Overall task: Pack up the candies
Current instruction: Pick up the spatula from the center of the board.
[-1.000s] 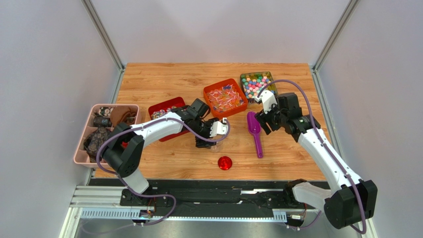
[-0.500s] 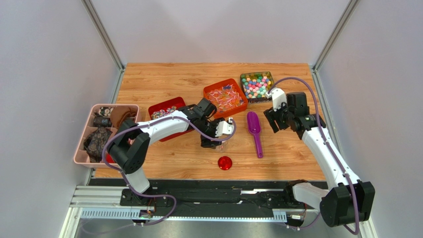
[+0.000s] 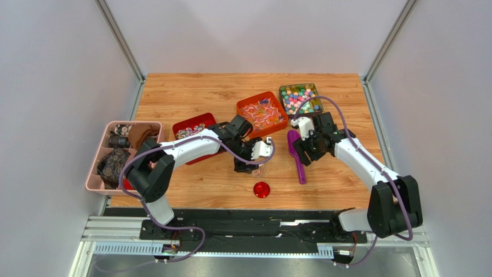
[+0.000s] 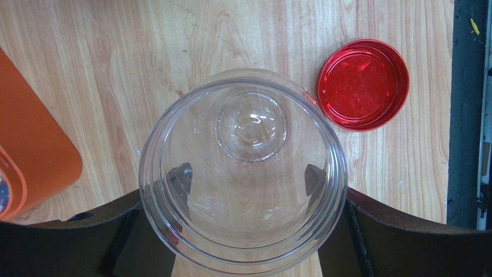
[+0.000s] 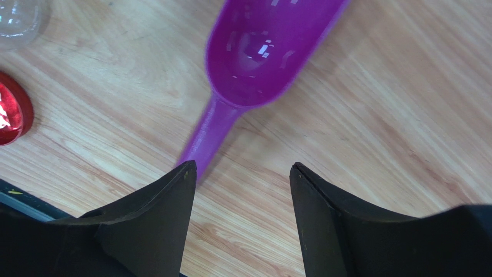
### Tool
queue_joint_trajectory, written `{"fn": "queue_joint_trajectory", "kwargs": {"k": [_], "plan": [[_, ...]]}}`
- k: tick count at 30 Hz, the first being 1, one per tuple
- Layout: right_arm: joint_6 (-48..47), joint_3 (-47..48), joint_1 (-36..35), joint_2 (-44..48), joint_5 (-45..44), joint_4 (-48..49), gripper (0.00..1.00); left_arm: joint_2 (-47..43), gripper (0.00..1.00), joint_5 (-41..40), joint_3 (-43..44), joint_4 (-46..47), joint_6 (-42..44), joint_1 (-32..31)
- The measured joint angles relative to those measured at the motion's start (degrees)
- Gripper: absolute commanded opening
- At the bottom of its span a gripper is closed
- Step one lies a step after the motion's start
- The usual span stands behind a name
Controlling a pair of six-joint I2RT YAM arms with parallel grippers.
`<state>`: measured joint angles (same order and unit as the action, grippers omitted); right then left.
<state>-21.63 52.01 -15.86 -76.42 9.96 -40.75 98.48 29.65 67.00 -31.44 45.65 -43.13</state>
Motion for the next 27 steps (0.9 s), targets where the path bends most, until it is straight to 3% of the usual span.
{"fn": "queue_joint_trajectory", "kwargs": {"k": [6,16,20,27], "plan": [[2.82,-0.33,-4.9,-3.26,-1.68,1.7,0.64,-0.02,0.8,0.04,-0.33,0.52,-0.42,0.0],[4.94,-0.66,-5.14,-9.77,-4.98,4.17,0.59,-1.11,0.8,0.11,-2.23,2.58,-0.46,0.0],[5.35,-0.66,-5.77,-11.39,-5.73,4.68,0.5,-1.38,0.8,0.2,-2.62,2.91,-0.48,0.0],[5.95,-0.63,-7.17,-12.13,-6.88,5.05,0.05,-1.4,0.8,0.2,-2.62,2.93,-0.48,0.0]]}}
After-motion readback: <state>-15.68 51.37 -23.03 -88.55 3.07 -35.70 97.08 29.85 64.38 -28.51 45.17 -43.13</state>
